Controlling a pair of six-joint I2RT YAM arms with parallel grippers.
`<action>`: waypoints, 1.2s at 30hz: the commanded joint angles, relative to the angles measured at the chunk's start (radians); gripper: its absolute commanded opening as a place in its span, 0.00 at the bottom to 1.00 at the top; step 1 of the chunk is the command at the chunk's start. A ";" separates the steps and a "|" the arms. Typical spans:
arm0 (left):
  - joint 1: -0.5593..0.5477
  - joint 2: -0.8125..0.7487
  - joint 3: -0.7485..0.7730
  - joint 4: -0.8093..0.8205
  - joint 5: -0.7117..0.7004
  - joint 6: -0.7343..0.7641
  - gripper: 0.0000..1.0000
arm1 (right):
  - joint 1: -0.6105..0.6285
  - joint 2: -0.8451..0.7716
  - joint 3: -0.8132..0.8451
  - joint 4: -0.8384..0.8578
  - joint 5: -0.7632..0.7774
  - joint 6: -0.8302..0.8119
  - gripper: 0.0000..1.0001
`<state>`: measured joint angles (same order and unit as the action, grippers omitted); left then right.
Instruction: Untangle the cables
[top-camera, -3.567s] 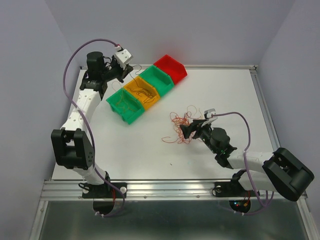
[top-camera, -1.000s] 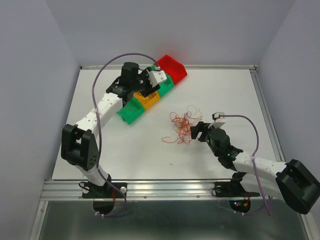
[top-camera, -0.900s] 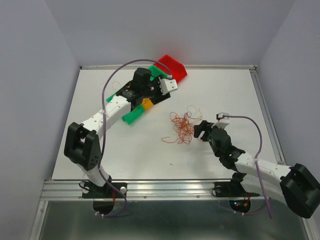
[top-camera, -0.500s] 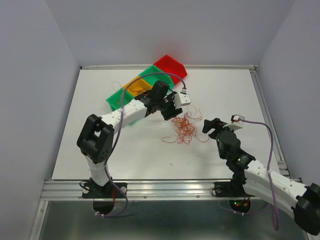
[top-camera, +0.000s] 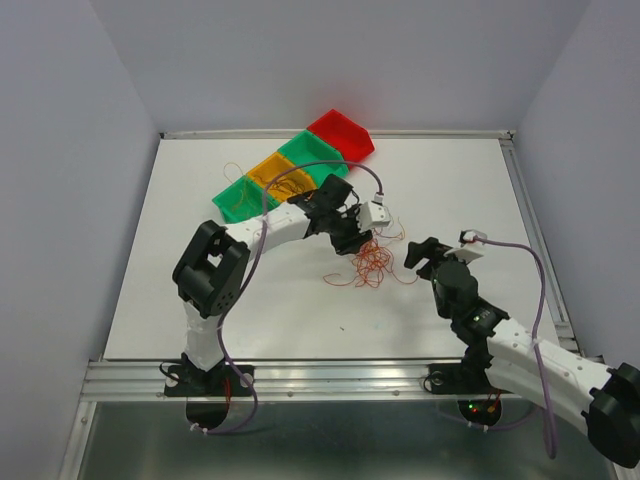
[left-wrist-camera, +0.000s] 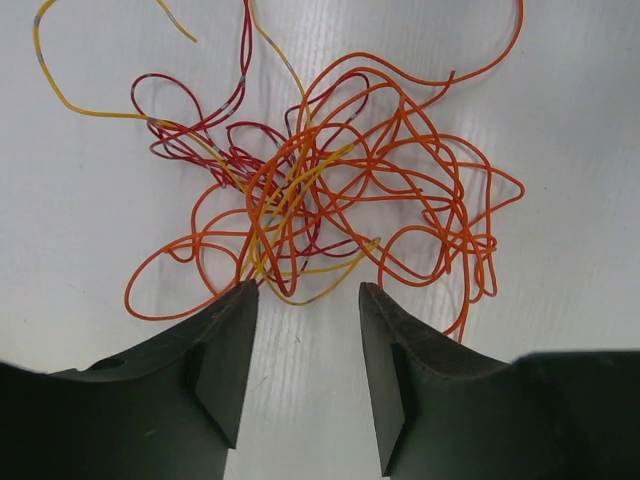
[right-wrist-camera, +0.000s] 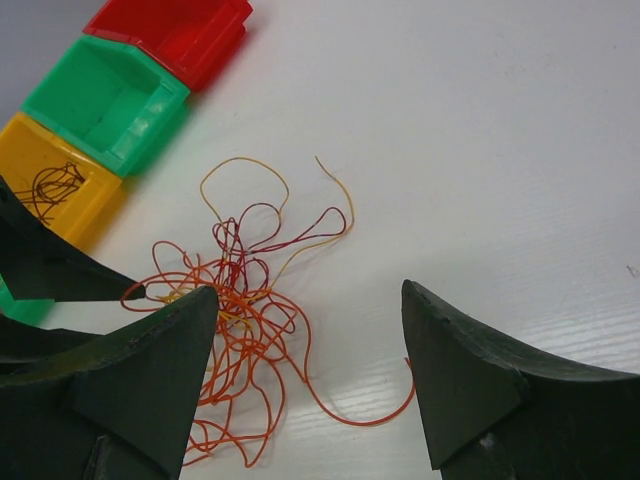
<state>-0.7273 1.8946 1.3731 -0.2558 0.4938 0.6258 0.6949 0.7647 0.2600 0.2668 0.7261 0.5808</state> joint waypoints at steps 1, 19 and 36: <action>-0.001 0.010 0.078 0.015 0.020 -0.021 0.51 | -0.001 -0.024 -0.018 0.009 0.024 0.016 0.79; -0.001 -0.187 0.084 0.007 -0.032 -0.014 0.00 | -0.001 0.030 -0.059 0.224 -0.280 -0.172 0.78; -0.093 -0.368 0.434 -0.287 -0.073 -0.077 0.00 | -0.001 0.418 0.178 0.701 -0.720 -0.527 0.87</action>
<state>-0.7868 1.5665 1.7302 -0.4702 0.4541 0.5816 0.6945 1.1557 0.3317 0.7994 0.0769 0.1211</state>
